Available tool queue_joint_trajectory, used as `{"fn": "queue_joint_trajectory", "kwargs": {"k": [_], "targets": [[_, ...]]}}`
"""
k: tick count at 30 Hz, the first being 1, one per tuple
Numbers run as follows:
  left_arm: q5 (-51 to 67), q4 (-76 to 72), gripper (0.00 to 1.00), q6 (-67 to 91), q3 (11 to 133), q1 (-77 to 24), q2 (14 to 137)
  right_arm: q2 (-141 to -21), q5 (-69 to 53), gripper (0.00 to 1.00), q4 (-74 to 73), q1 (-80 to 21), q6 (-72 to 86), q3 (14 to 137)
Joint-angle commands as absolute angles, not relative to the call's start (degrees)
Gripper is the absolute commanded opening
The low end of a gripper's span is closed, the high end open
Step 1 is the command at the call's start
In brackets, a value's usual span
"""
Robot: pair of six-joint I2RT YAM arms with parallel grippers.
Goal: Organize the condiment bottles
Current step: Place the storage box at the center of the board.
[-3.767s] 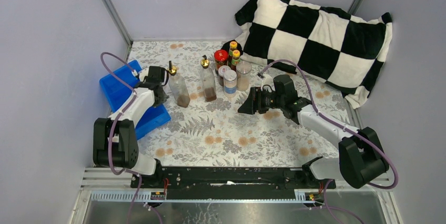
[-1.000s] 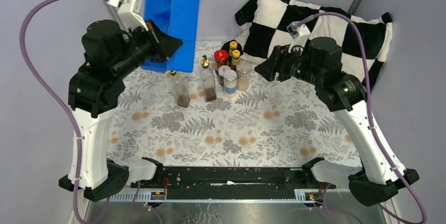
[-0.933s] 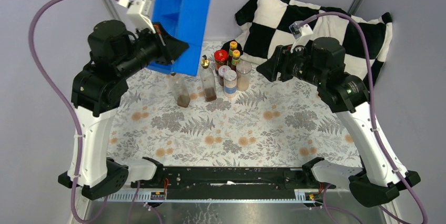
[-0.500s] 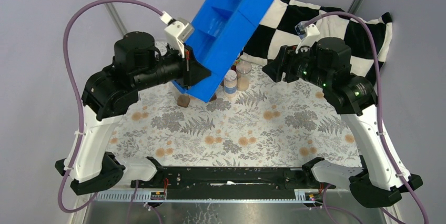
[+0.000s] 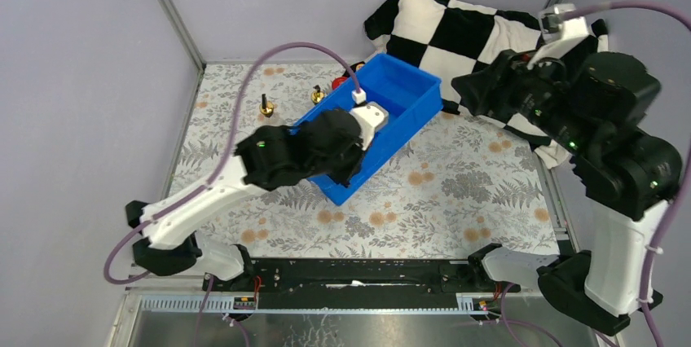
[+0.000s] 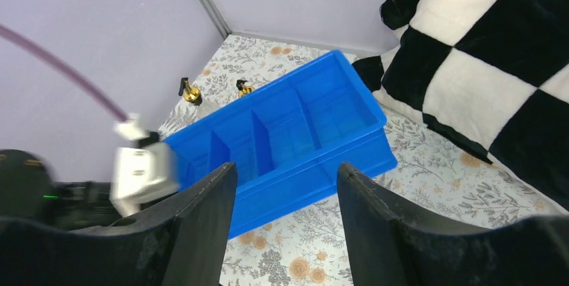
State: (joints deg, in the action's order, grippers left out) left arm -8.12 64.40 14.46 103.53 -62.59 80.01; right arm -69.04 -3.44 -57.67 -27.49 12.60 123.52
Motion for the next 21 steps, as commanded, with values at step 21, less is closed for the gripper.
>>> {"fn": "queue_joint_trajectory", "kwargs": {"k": [21], "targets": [[-28.6,45.7,0.0,25.0,78.4,-74.8,83.8,-59.3,-8.7,0.64,-50.7,-27.8,14.4,98.1]]}}
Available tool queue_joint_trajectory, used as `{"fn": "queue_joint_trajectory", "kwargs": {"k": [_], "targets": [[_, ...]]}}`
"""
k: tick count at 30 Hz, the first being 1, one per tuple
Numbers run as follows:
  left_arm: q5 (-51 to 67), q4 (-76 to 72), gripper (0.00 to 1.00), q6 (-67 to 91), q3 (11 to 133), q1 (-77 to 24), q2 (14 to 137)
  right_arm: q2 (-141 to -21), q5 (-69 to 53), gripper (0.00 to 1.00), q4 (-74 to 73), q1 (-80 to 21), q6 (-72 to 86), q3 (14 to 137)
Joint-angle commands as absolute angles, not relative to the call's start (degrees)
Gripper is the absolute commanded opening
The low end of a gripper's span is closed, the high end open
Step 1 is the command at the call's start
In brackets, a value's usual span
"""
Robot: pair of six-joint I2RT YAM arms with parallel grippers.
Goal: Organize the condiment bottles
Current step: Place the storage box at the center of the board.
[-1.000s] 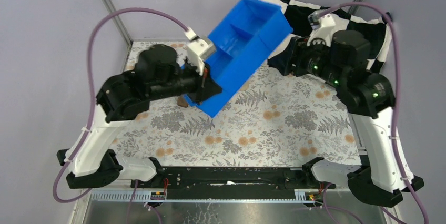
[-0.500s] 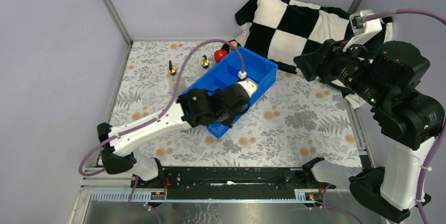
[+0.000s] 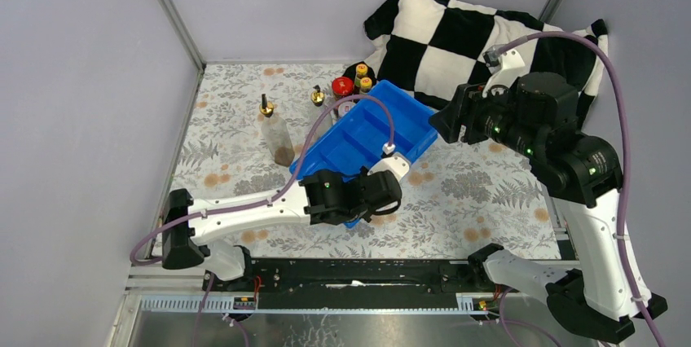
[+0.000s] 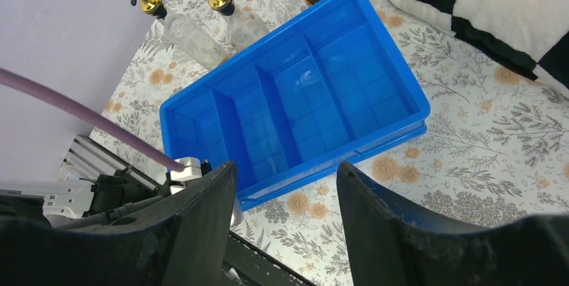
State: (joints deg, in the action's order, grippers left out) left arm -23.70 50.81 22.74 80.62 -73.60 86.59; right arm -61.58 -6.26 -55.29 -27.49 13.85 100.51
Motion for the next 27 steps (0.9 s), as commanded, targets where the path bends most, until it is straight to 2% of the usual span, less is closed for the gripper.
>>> {"fn": "queue_joint_trajectory", "kwargs": {"k": [1,16,27], "targets": [[-30.4,45.9,0.0,25.2,78.0,-74.8,83.6,-59.3,-9.2,0.64,-50.4,-27.9,14.5,97.5],[-42.1,46.0,0.0,24.5,81.3,-78.2,75.1,-58.8,-11.2,0.63,-48.4,-27.8,15.4,94.0],[-37.5,57.9,0.0,26.1,91.6,-87.9,83.4,-58.9,-10.6,0.63,-49.8,-27.8,14.9,96.3]]}}
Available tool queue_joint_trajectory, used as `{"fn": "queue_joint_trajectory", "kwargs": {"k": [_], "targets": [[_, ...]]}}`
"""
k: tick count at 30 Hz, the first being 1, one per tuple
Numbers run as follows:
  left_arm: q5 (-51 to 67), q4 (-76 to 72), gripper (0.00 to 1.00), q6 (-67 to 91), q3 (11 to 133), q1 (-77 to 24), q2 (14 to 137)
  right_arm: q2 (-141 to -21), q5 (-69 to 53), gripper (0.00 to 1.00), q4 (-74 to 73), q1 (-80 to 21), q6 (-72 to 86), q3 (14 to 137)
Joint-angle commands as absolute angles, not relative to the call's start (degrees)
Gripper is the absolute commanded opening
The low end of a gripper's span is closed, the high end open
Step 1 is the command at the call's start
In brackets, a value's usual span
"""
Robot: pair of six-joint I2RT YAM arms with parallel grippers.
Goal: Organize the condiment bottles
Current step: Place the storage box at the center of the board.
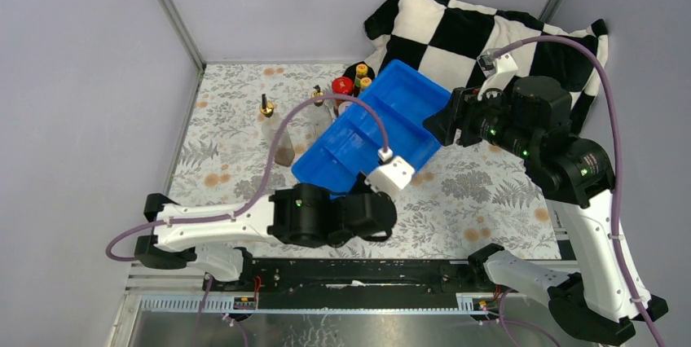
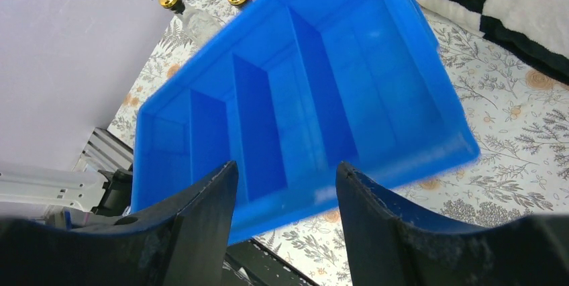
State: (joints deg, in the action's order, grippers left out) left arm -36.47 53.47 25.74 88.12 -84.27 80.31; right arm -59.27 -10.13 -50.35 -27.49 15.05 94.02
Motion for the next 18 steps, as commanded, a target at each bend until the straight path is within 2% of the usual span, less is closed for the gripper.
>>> {"fn": "queue_joint_trajectory", "kwargs": {"k": [1,9,18], "targets": [[-37.6,59.5,0.0,27.2,91.6,-88.5,84.4,-58.7,-10.5,0.63,-49.9,-27.8,14.9,96.3],[-36.1,60.4,0.0,34.9,81.7,-89.6,83.1,-57.2,-10.6,0.63,-49.8,-27.9,14.8,94.8],[-31.7,51.5,0.0,36.3,71.0,-89.6,86.6,-55.5,-11.6,0.63,-48.1,-27.8,14.9,90.5]]}}
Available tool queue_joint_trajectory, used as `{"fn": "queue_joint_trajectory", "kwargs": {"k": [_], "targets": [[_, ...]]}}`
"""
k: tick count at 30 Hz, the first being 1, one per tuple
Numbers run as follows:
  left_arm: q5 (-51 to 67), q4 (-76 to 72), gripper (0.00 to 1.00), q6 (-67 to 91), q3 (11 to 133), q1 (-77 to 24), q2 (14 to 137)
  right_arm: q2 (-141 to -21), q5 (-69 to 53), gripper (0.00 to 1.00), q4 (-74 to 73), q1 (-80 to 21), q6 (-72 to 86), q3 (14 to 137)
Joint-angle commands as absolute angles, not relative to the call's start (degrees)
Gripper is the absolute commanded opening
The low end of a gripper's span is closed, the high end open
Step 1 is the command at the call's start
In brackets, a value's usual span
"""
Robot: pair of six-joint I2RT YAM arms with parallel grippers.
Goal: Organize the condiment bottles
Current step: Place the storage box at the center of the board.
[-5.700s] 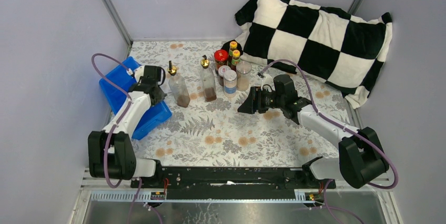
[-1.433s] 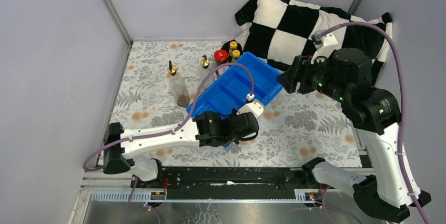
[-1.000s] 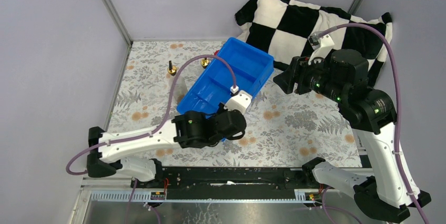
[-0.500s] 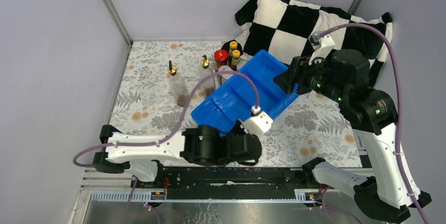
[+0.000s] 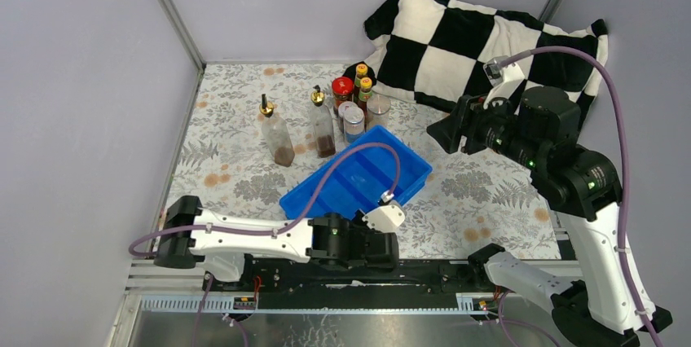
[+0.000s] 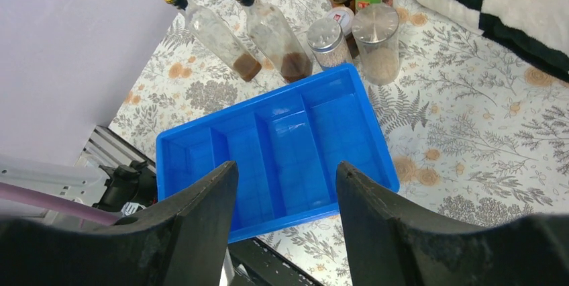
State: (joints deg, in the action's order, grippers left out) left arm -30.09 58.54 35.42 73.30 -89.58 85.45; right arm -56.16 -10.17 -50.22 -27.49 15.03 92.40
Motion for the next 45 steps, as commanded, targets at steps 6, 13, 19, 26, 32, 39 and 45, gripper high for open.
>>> {"fn": "queue_joint_trajectory", "kwargs": {"k": [6,13,19,26,32,39,45], "targets": [[-30.0,44.1,0.0,35.7,65.5,-87.8,88.4,-54.4,-12.0,0.63,-46.6,-27.8,14.9,87.2],[-19.7,31.9,0.0,30.6,56.6,-78.7,84.9,-53.4,-12.6,0.63,-45.2,-27.8,14.9,83.6],[-14.4,30.8,0.0,28.6,53.9,-72.9,84.8,-53.6,-13.4,0.63,-44.0,-27.8,14.7,81.9],[-13.8,37.2,0.4,30.3,56.9,-75.8,87.8,-54.0,-14.4,0.65,-42.2,-27.9,14.9,78.8],[-18.3,41.7,0.53,33.1,59.5,-79.9,89.8,-54.8,-12.6,0.68,-40.9,-27.8,14.4,73.5],[-28.0,54.2,0.53,38.2,70.4,-84.6,89.5,-59.2,-2.5,0.66,-36.4,-27.8,12.9,64.9],[-34.6,63.9,0.54,45.1,75.8,-85.5,86.0,-67.0,1.5,0.65,-31.7,-27.8,13.0,64.0]]}}
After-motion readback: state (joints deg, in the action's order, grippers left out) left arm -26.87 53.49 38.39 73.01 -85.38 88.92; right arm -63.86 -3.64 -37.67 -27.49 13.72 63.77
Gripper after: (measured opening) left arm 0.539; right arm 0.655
